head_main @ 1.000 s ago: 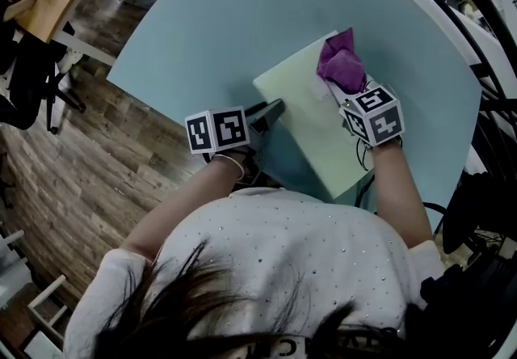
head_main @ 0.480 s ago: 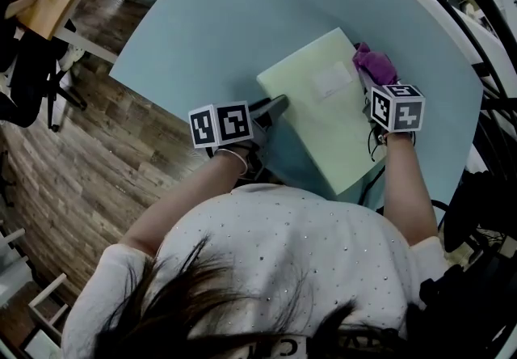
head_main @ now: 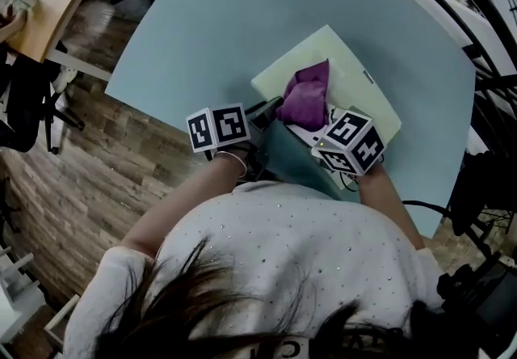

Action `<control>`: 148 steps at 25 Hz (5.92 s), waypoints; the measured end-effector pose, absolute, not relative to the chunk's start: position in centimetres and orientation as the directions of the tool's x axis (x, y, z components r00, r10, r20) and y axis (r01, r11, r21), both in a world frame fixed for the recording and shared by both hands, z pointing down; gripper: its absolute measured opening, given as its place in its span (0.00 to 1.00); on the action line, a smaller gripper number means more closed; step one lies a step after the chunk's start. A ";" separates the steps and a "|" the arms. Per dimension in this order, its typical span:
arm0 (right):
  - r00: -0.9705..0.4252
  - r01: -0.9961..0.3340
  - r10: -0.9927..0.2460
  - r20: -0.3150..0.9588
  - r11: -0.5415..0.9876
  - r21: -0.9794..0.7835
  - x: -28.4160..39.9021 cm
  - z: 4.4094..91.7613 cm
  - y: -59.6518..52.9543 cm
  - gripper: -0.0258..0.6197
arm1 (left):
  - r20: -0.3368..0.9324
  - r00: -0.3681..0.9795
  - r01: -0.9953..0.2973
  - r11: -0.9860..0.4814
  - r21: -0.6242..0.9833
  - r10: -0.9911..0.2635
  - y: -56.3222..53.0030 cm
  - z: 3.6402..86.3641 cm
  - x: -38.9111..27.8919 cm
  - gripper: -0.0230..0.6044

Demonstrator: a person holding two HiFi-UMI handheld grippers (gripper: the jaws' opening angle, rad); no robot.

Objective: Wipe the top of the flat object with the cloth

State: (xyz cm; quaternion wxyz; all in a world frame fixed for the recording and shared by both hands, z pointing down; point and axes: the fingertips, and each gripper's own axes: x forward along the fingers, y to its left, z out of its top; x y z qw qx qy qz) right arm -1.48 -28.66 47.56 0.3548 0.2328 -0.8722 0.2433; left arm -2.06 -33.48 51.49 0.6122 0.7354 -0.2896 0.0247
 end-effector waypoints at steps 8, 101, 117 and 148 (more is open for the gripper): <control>-0.547 -0.662 -0.319 0.774 0.731 -0.166 1.4 48.0 -30.3 0.09 | 0.402 0.847 -0.460 -0.102 0.882 -0.347 -33.5 51.6 -1.9 0.40; -0.607 -0.564 -0.297 0.737 0.815 -0.136 8.4 47.7 -21.0 0.09 | 0.400 0.614 -0.737 -0.315 0.598 -0.680 -32.9 49.8 -1.8 0.36; -0.507 -0.798 -0.463 0.727 0.571 -0.193 22.6 47.9 -26.9 0.09 | 0.401 0.614 -0.739 -0.316 0.595 -0.680 -32.8 49.8 -1.7 0.36; -0.599 -0.616 -0.295 0.744 0.763 -0.194 15.0 47.5 -19.6 0.09 | 0.393 0.590 -0.757 -0.313 0.574 -0.706 -32.6 49.6 -2.0 0.36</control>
